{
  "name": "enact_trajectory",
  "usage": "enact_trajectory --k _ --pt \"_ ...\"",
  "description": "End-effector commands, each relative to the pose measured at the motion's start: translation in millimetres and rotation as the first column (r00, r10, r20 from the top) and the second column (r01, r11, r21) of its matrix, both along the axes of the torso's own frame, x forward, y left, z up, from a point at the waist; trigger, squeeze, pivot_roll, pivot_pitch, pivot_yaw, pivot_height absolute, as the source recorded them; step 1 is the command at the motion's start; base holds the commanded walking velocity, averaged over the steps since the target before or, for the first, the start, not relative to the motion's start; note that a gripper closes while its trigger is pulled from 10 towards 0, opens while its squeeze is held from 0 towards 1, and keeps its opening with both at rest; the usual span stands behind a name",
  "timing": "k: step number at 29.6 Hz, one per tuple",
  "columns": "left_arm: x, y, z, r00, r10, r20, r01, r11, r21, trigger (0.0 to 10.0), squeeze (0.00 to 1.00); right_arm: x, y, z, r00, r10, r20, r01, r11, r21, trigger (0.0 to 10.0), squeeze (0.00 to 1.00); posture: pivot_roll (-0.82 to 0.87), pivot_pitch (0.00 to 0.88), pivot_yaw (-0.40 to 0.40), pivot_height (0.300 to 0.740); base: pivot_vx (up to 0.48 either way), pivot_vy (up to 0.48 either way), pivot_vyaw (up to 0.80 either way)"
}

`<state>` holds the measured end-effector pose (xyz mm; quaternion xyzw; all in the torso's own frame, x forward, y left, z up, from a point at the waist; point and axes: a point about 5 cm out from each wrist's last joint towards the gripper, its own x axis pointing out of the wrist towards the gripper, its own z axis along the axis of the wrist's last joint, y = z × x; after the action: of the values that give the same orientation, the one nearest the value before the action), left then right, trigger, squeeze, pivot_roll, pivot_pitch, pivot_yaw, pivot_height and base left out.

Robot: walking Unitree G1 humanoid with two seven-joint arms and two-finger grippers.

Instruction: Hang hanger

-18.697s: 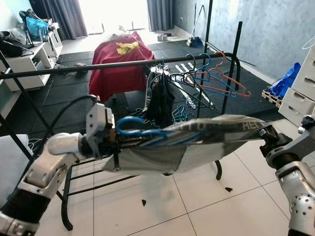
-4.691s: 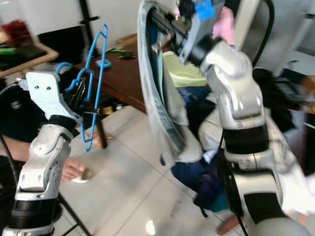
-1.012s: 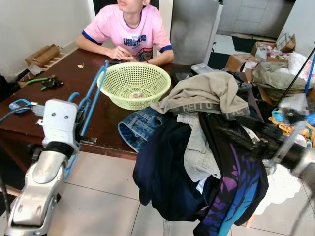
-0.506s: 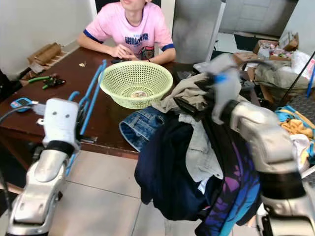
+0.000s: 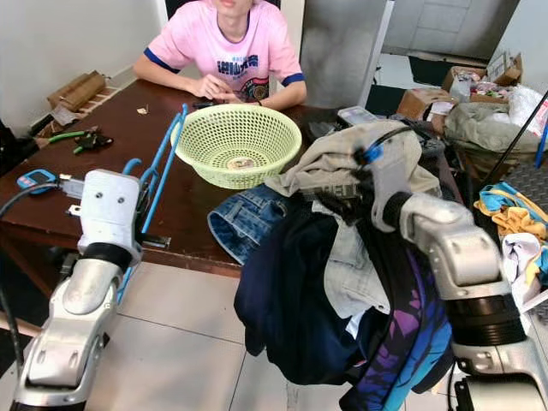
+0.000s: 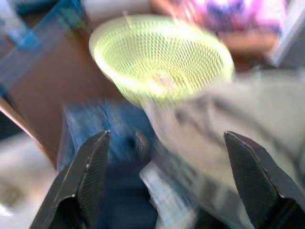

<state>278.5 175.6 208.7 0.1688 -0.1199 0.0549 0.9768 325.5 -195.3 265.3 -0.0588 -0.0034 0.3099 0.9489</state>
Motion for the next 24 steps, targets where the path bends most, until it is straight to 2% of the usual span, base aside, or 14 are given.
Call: enact_trajectory --k 1,3,6,8,9,12,14,16,17,19,20,22,24 --pt "-2.2 2.2 0 1.000 0.017 0.004 -0.017 1.000 0.019 10.0 0.00 -4.4 -2.2 5 0.999 0.025 0.031 -0.027 0.999 0.042 10.0 0.00 0.10 0.078 -0.050 0.740 0.000 0.000 0.00" --pt "-3.3 1.5 1 1.000 0.014 0.008 -0.015 0.999 0.029 10.0 0.00 -17.2 -16.9 19 0.992 0.062 0.112 -0.083 0.978 0.192 10.0 0.00 0.10 0.078 -0.048 0.740 0.000 0.000 0.00" --pt "-3.8 0.7 0 1.000 0.010 0.007 -0.011 0.999 0.036 10.0 0.00 -23.3 -31.5 24 0.988 0.046 0.147 -0.087 0.953 0.289 10.0 0.00 0.09 0.075 -0.043 0.740 0.000 0.000 0.00" --pt "-3.8 0.7 0 1.000 0.010 0.007 -0.011 0.999 0.036 10.0 0.00 -23.3 -31.5 24 0.988 0.046 0.147 -0.087 0.953 0.289 10.0 0.00 0.09 0.075 -0.043 0.740 0.000 0.000 0.00" --pt "-3.5 -0.1 -1 1.000 0.007 0.005 -0.007 0.999 0.038 10.0 0.00 -25.3 -37.9 22 0.989 0.027 0.148 -0.073 0.945 0.319 10.0 0.00 0.09 0.072 -0.039 0.740 0.000 0.000 0.00" --pt "-2.9 -0.5 -3 1.000 0.002 -0.003 -0.002 0.999 0.037 10.0 0.00 -25.2 -42.6 16 0.992 0.003 0.128 -0.046 0.943 0.329 10.0 0.00 0.09 0.074 -0.035 0.740 0.000 0.000 0.00" --pt "-3.7 1.6 -11 0.999 -0.001 -0.032 0.003 0.999 0.043 10.0 0.00 -26.6 -48.5 -3 0.997 -0.032 0.072 0.005 0.937 0.348 10.0 0.00 0.09 0.073 -0.035 0.740 0.000 0.000 0.00" --pt "-3.7 1.6 -11 0.999 -0.001 -0.032 0.003 0.999 0.043 10.0 0.00 -26.6 -48.5 -3 0.997 -0.032 0.072 0.005 0.937 0.348 10.0 0.00 0.09 0.073 -0.035 0.740 0.000 0.000 0.00" --pt "-5.1 3.5 -15 0.999 0.000 -0.045 0.003 0.999 0.050 10.0 0.00 -28.3 -52.8 -12 0.997 -0.056 0.049 0.035 0.930 0.365 10.0 0.00 0.09 0.073 -0.034 0.740 -0.259 0.000 0.00" --pt "-8.1 6.5 -21 0.998 0.002 -0.065 0.002 0.998 0.067 10.0 0.00 -35.1 -61.2 -21 0.995 -0.089 0.045 0.061 0.899 0.434 10.0 0.00 0.09 0.073 -0.034 0.740 -0.270 0.000 0.00" --pt "-8.1 6.5 -21 0.998 0.002 -0.065 0.002 0.998 0.067 10.0 0.00 -35.1 -61.2 -21 0.995 -0.089 0.045 0.061 0.899 0.434 10.0 0.00 0.09 0.073 -0.034 0.740 -0.270 0.000 0.00" --pt "-10.1 8.3 -24 0.997 0.004 -0.077 0.001 0.997 0.073 10.0 0.00 -44.6 -68.8 -17 0.992 -0.090 0.086 0.027 0.831 0.556 10.0 0.00 0.09 0.070 -0.030 0.740 -0.326 0.000 0.00" --pt "-10.9 8.9 -26 0.996 0.004 -0.083 0.002 0.997 0.076 10.0 0.00 -51.1 -72.7 -15 0.991 -0.073 0.116 -0.014 0.790 0.612 10.0 0.00 0.09 0.067 -0.028 0.740 -0.326 0.000 0.00"
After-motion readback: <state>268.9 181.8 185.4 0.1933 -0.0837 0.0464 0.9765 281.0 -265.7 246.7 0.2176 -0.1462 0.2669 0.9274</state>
